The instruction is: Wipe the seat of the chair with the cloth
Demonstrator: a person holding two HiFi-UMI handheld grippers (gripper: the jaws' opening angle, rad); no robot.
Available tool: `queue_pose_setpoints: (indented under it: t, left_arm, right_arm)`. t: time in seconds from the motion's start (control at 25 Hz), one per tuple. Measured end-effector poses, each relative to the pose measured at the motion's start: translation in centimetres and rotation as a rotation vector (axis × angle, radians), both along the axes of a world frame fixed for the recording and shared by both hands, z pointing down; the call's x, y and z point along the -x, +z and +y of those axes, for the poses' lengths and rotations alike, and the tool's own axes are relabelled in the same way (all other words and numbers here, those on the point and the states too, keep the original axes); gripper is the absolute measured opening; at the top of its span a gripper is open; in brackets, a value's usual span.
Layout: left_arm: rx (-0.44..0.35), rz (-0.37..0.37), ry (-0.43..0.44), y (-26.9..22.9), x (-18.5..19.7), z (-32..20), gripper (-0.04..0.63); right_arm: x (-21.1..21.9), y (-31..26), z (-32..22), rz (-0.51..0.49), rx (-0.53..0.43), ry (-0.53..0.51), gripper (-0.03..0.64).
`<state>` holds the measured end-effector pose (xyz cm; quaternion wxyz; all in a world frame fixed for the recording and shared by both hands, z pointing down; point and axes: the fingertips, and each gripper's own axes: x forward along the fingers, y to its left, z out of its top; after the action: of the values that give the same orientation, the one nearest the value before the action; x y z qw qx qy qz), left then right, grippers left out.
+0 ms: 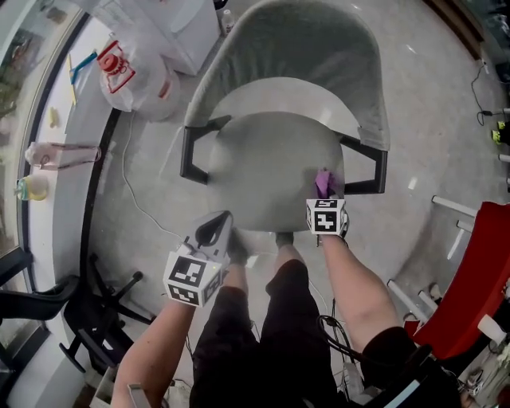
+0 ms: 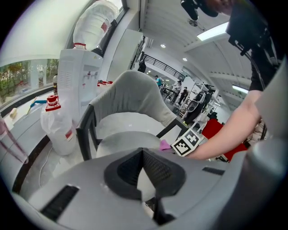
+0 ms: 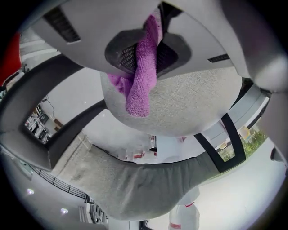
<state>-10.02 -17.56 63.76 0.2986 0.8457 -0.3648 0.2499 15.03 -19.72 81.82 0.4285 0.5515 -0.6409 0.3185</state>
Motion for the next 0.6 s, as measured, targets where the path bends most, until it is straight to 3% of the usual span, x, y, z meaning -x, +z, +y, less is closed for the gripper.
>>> queue_pose_setpoints:
  t: [0.2,0.6]
  left_arm:
    - [0.001,0.012,-0.036,0.0,2.1,0.3,-0.003]
    - [-0.013,0.017,-0.096,-0.4,7.0,0.7,-0.003]
  right_arm:
    - [4.7,0.9,0.0,-0.073,0.057,0.022,0.035]
    - [14.9,1.1,-0.2,-0.152,0.099,-0.091,0.035]
